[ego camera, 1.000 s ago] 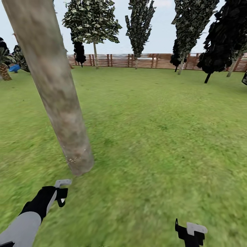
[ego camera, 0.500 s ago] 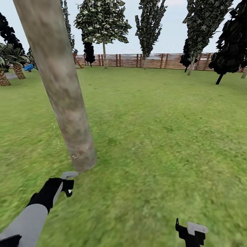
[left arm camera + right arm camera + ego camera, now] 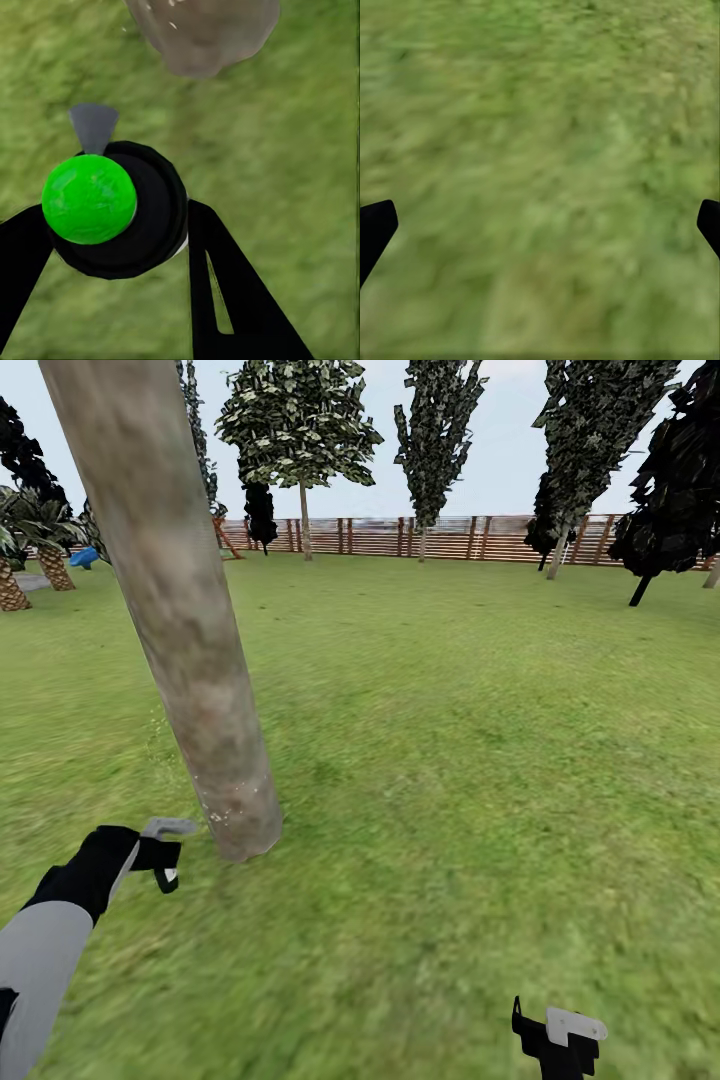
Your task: In the garden, pick up the pesticide atomizer on the floor and spray pesticide onto both trees until each tree trunk is fully covered.
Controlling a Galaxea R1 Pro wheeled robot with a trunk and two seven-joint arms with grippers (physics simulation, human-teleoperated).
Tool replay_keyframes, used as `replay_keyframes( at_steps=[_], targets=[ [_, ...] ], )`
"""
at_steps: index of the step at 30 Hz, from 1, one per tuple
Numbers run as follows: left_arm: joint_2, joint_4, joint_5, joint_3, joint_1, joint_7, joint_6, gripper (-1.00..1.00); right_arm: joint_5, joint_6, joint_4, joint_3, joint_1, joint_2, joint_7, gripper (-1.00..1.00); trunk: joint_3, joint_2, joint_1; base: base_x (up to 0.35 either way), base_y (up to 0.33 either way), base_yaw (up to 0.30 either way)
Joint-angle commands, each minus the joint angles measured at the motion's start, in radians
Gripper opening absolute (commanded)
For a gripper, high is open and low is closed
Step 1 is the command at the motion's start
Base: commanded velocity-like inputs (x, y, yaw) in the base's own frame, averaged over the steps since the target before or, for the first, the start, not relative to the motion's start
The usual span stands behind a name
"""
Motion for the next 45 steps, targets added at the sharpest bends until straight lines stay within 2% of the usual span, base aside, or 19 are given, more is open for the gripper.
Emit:
replay_keyframes(
  at_steps=[1, 4, 5, 9, 12, 14, 15, 16, 19, 21, 26, 28, 34, 37, 39, 40, 43, 44, 45],
  targets=[
    [-0.004, 0.000, 0.000, 0.001, 0.001, -0.001, 0.000, -1.00, 0.000, 0.000, 0.000, 0.000, 0.000, 0.000, 0.000, 1.00, 0.000, 0.000, 0.000, 0.000, 0.000, 0.000],
    [-0.034, -0.001, 0.001, -0.010, -0.003, -0.001, 0.001, -1.00, 0.000, 0.000, 0.000, 0.000, 0.000, 0.000, 0.000, 1.00, 0.000, 0.000, 0.000, 0.062, 0.000, 0.000],
    [-0.048, -0.001, 0.002, -0.033, -0.009, -0.001, 0.008, -1.00, 0.000, 0.000, 0.000, 0.000, 0.000, 0.000, 0.000, 1.00, 0.000, 0.000, 0.000, 0.272, 0.000, 0.000],
    [-0.052, -0.002, 0.003, -0.051, -0.013, -0.001, 0.034, -1.00, 0.000, -0.001, 0.000, 0.000, 0.000, 0.000, 0.000, 1.00, 0.000, 0.000, 0.000, 0.302, 0.000, 0.000],
    [-0.037, -0.001, 0.000, -0.053, -0.011, -0.002, 0.034, -1.00, 0.000, -0.001, 0.000, 0.000, 0.000, 0.000, 0.000, 1.00, 0.000, 0.000, 0.000, 0.070, 0.000, 0.000],
    [-0.010, -0.001, -0.001, -0.054, -0.008, -0.003, 0.034, -1.00, 0.000, -0.001, 0.000, 0.000, 0.000, 0.000, 0.000, 1.00, 0.000, 0.000, 0.000, 0.014, 0.000, 0.000],
    [0.031, 0.000, 0.001, -0.054, -0.003, -0.007, 0.033, -1.00, 0.000, -0.001, 0.000, 0.000, 0.000, 0.000, 0.000, 1.00, 0.000, 0.000, 0.000, 0.003, 0.000, 0.000],
    [0.044, 0.000, 0.001, -0.055, 0.000, -0.024, 0.030, -1.00, 0.000, 0.000, 0.000, 0.000, 0.000, 0.000, 0.000, 1.00, 0.000, 0.000, 0.000, 0.001, 0.000, 0.000],
    [0.047, 0.000, 0.000, -0.057, 0.001, -0.056, 0.027, -1.00, 0.000, 0.000, 0.000, 0.000, 0.000, 0.000, 0.001, 1.00, 0.000, 0.000, 0.000, 0.000, 0.000, 0.000],
    [0.022, -0.001, 0.001, -0.070, 0.000, -0.068, 0.031, -1.00, 0.000, 0.000, 0.000, 0.000, 0.000, 0.000, 0.000, 1.00, 0.000, 0.000, 0.000, 0.000, 0.000, 0.000],
    [-0.083, -0.002, 0.002, -0.098, -0.011, -0.079, 0.037, -1.00, 0.000, 0.000, 0.000, 0.000, 0.000, 0.000, 0.000, 1.00, 0.000, 0.000, 0.000, 0.000, 0.000, 0.000],
    [-0.099, -0.002, 0.001, -0.099, -0.012, -0.080, 0.037, -1.00, 0.000, 0.000, 0.000, 0.000, 0.000, 0.000, 0.000, 1.00, 0.000, 0.000, 0.000, 0.000, 0.000, 0.000],
    [-0.096, -0.002, 0.000, -0.100, -0.012, -0.079, 0.036, -1.00, 0.000, 0.000, 0.000, 0.000, 0.000, 0.000, 0.000, 1.00, 0.000, 0.000, 0.000, -0.181, 0.045, 0.000],
    [-0.136, -0.041, 0.001, -0.100, -0.018, -0.078, 0.045, -1.00, 0.000, 0.000, 0.000, 0.000, 0.000, 0.000, 0.000, 1.00, 0.000, 0.000, 0.000, -0.030, 0.006, 0.000],
    [-0.152, -0.084, 0.000, -0.100, -0.025, -0.078, 0.096, -1.00, 0.000, 0.000, 0.000, 0.000, 0.000, 0.000, 0.000, 1.00, 0.000, 0.000, 0.000, -0.006, 0.001, 0.000],
    [-0.152, -0.117, 0.000, -0.100, -0.044, -0.079, 0.163, -1.00, 0.000, 0.000, 0.000, 0.000, 0.000, 0.000, 0.000, 1.00, 0.000, 0.000, 0.000, -0.001, 0.000, 0.000],
    [-0.129, -0.135, -0.003, -0.099, -0.059, -0.079, 0.205, -1.00, 0.000, 0.000, 0.000, 0.000, 0.000, 0.000, 0.001, 1.00, 0.000, 0.000, 0.000, 0.000, 0.000, 0.000],
    [-0.114, -0.136, -0.004, -0.099, -0.059, -0.079, 0.208, -1.00, 0.000, 0.000, 0.000, 0.000, 0.000, 0.000, 0.001, 1.00, 0.000, 0.000, 0.000, 0.000, 0.000, 0.000],
    [-0.074, -0.136, -0.002, -0.098, -0.060, -0.080, 0.212, -1.00, 0.000, 0.000, 0.000, 0.000, 0.000, 0.000, 0.000, 1.00, 0.000, 0.000, 0.000, 0.000, 0.000, 0.000]
  ],
)
